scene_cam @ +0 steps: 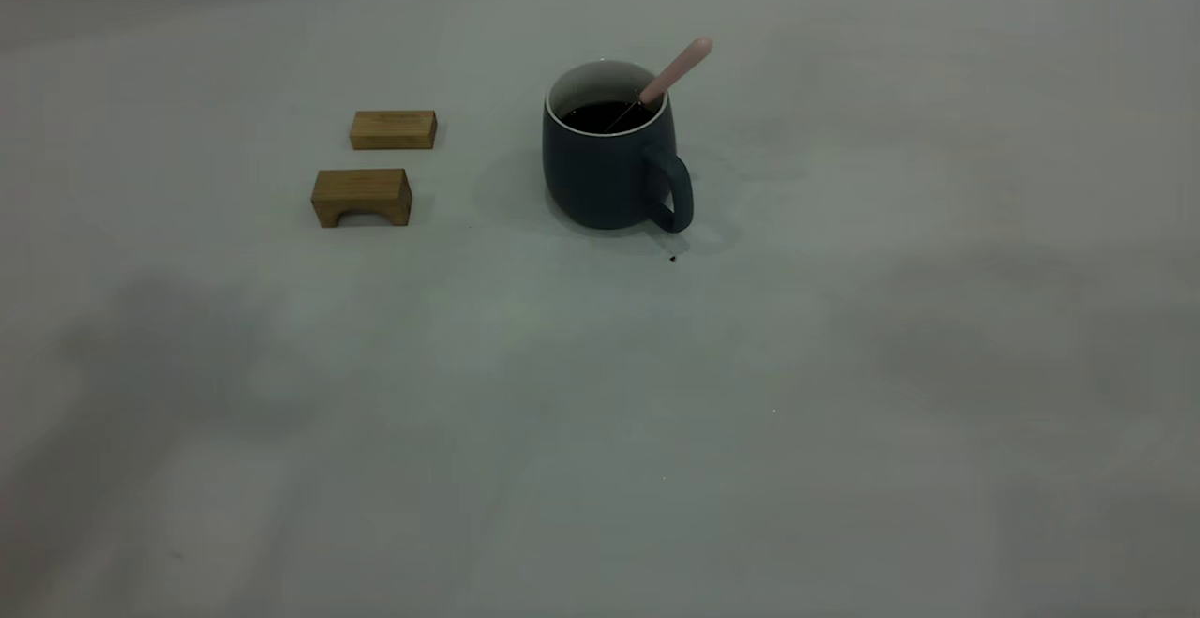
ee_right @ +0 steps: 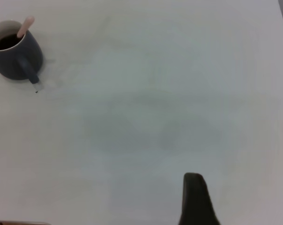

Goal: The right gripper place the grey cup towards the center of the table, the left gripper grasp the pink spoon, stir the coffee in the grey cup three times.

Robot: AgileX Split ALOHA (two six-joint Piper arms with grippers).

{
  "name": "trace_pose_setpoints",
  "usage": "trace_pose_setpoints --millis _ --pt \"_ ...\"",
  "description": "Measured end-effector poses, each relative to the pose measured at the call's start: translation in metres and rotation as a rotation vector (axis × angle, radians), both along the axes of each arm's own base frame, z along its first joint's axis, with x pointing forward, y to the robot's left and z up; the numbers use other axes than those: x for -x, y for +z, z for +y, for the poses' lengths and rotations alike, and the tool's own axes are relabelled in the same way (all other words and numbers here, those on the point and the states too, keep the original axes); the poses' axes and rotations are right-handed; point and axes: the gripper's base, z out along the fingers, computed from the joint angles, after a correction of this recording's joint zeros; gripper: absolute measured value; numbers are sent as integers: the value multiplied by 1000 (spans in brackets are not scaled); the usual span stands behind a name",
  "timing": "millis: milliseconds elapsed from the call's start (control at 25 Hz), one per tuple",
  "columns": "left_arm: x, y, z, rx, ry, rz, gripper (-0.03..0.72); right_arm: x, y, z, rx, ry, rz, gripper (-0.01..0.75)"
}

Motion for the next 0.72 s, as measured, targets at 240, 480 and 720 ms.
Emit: trace_pose_setpoints --millis 240,480,720 --pt "82 -52 34 -12 15 86 244 0 0 0 0 0 0 535" --pt "149 -114 69 19 166 119 244 0 0 0 0 0 0 535" --pt "200 -183 80 19 251 91 244 0 0 0 -1 0 0 535"
